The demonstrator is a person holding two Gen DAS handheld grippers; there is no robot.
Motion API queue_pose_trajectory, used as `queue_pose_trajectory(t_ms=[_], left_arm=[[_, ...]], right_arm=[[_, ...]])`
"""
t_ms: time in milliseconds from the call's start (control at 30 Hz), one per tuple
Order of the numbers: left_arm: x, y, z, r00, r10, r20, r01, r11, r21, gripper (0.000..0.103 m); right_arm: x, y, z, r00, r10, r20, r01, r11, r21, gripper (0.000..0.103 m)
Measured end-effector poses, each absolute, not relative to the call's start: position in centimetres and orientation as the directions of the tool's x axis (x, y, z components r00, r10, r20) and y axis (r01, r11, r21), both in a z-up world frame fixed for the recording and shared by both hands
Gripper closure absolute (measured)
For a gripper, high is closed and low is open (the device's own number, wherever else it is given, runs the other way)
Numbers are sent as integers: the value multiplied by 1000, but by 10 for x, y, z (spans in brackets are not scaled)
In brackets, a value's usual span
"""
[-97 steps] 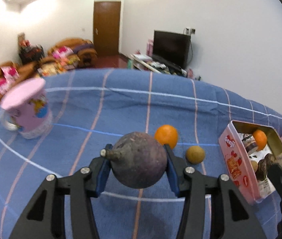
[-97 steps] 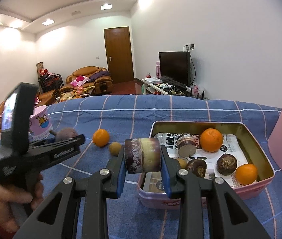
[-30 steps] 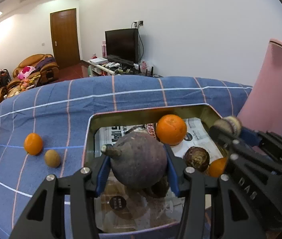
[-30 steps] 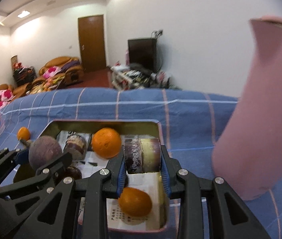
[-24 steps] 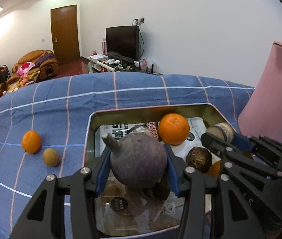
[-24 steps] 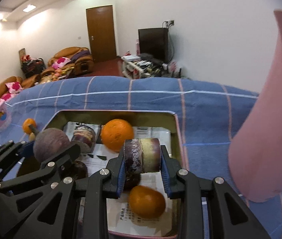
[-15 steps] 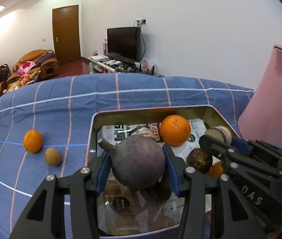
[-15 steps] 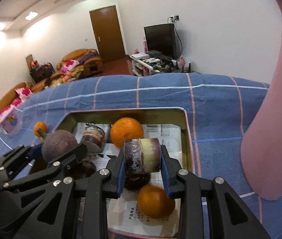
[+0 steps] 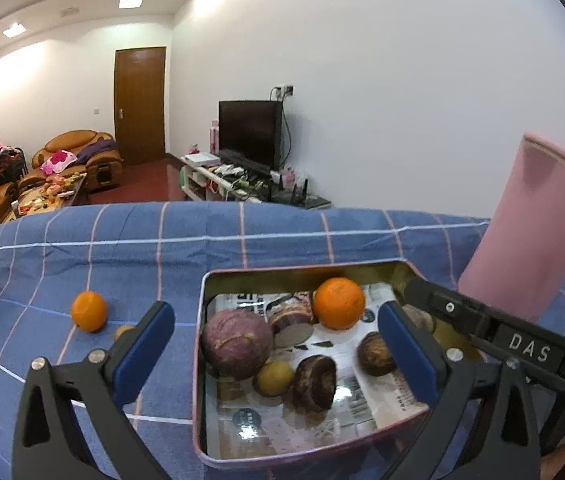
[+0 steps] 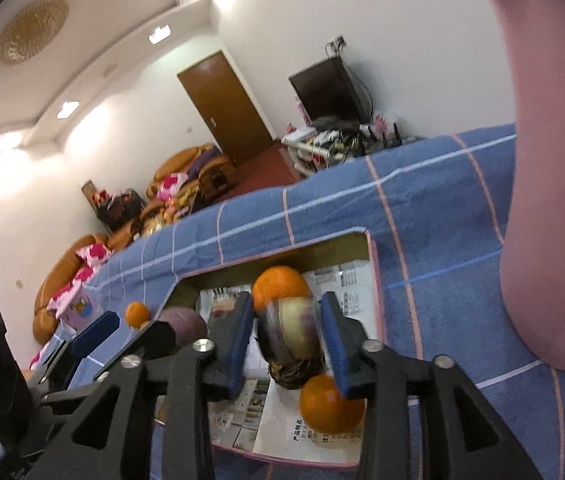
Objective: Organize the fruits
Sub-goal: 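Open the left gripper releasing the purple fruit into the tin while the right releases the cylinder, then move both open grippers back toward the loose orange and small fruit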
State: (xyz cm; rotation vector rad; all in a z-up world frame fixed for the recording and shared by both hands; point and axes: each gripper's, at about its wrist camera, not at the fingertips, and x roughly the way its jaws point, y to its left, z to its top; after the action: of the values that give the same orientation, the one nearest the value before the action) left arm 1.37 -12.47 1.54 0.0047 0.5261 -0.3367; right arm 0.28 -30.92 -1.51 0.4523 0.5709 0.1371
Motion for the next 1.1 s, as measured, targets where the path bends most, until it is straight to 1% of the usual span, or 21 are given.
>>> queue_pose_trajectory(t_ms=[33, 100, 133, 200, 300, 400, 467, 533, 633, 800, 933, 1100], left_arm=[[13, -123, 17, 814, -315, -489, 315, 945, -85, 0], [12, -121, 19, 828, -293, -479, 293, 953, -76, 0], [13, -120, 19, 834, -279, -476, 283, 957, -66, 0], [13, -116, 19, 845, -254, -470, 262, 964, -50, 0], [13, -111, 21, 862, -220, -456, 231, 972, -31, 0], [11, -108, 20, 884, -175, -433, 196, 981, 3, 0], [8, -108, 19, 899, -148, -411, 180, 983, 41, 0], [6, -108, 18, 909, -127, -397, 168, 983, 70, 0], [5, -109, 15, 911, -116, -395, 169, 980, 103, 0], [2, -105, 14, 907, -132, -400, 184, 978, 95, 0], [0, -101, 14, 903, -142, -405, 194, 977, 91, 0], [-3, -95, 13, 900, -147, -411, 200, 976, 88, 0]], right_arm=[[0, -309, -13, 851, 225, -475, 7, 899, 438, 55], [-7, -305, -8, 881, 167, -443, 24, 918, 395, 48], [-10, -304, -5, 890, 141, -433, 34, 927, 373, 47], [-20, -301, 2, 914, 53, -401, 79, 949, 306, 46], [-37, -294, 11, 944, -90, -317, 166, 961, 221, 45], [-49, -296, 15, 948, -195, -253, 242, 955, 171, 32], [-53, -294, 17, 944, -238, -229, 277, 948, 155, 32], [-54, -293, 18, 939, -257, -228, 294, 945, 146, 32], [-50, -290, 18, 927, -276, -253, 315, 940, 130, 32], [-50, -283, 20, 922, -289, -259, 324, 941, 103, 32], [-53, -276, 19, 909, -307, -282, 349, 930, 112, 32], [-60, -262, 18, 911, -301, -281, 346, 930, 126, 32]])
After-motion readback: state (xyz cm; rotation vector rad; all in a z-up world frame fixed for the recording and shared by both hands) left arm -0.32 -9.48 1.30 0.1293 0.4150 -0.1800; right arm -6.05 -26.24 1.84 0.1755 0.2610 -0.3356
